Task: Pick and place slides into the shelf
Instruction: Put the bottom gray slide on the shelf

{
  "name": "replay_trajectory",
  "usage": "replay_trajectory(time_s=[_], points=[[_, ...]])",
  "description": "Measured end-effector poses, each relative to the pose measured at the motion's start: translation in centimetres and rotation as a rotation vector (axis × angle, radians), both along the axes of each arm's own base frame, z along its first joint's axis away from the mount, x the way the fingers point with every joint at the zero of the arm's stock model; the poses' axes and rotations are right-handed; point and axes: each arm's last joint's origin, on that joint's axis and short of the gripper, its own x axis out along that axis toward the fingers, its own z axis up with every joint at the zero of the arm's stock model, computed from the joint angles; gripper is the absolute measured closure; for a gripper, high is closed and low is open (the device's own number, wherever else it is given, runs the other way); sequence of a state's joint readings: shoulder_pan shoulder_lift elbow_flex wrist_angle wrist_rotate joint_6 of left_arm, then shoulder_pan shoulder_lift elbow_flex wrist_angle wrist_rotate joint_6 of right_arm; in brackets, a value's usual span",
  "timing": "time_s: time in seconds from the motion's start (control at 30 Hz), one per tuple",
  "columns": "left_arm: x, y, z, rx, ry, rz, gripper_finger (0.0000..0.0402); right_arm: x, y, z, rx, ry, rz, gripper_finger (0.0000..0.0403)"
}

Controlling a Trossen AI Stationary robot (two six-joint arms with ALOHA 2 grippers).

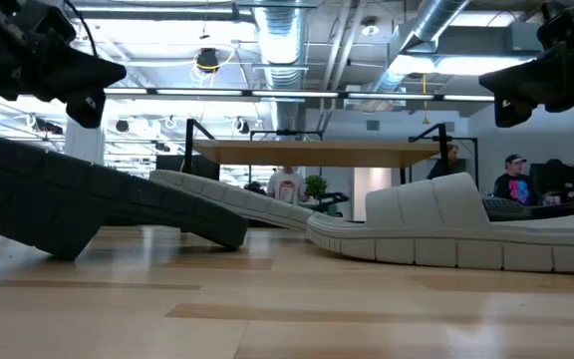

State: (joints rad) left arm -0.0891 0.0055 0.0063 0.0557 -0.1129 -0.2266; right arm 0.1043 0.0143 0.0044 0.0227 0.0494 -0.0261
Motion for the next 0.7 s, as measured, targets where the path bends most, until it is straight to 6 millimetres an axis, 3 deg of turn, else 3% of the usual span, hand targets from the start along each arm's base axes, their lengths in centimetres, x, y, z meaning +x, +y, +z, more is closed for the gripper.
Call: replay_trajectory(time_s=[0.17, 0.33, 0.6, 0.7], points=[[-0.1, 0.4, 0.6, -0.223, -0.085, 0.107, 0.0401, 0.0, 0.0, 0.0, 0.0, 0.0, 0.0, 0.0403], [-0.3, 0.6, 1.6, -0.325, -0.199, 0.169, 0.0401, 0.0, 0.0, 0.0, 0.0, -0.003, -0.001, 0.0403], [-0.8, 0.6, 3.3, -0.413, -0.388, 0.114, 0.0401, 0.0, 0.0, 0.1, 0.005, -0.015, 0.004, 0.0403], [-1.0, 0.6, 3.7, -0.437, -0.435, 0.081, 0.0401, 0.0, 0.2, 0.2, 0.128, -0.019, 0.019, 0.0403]])
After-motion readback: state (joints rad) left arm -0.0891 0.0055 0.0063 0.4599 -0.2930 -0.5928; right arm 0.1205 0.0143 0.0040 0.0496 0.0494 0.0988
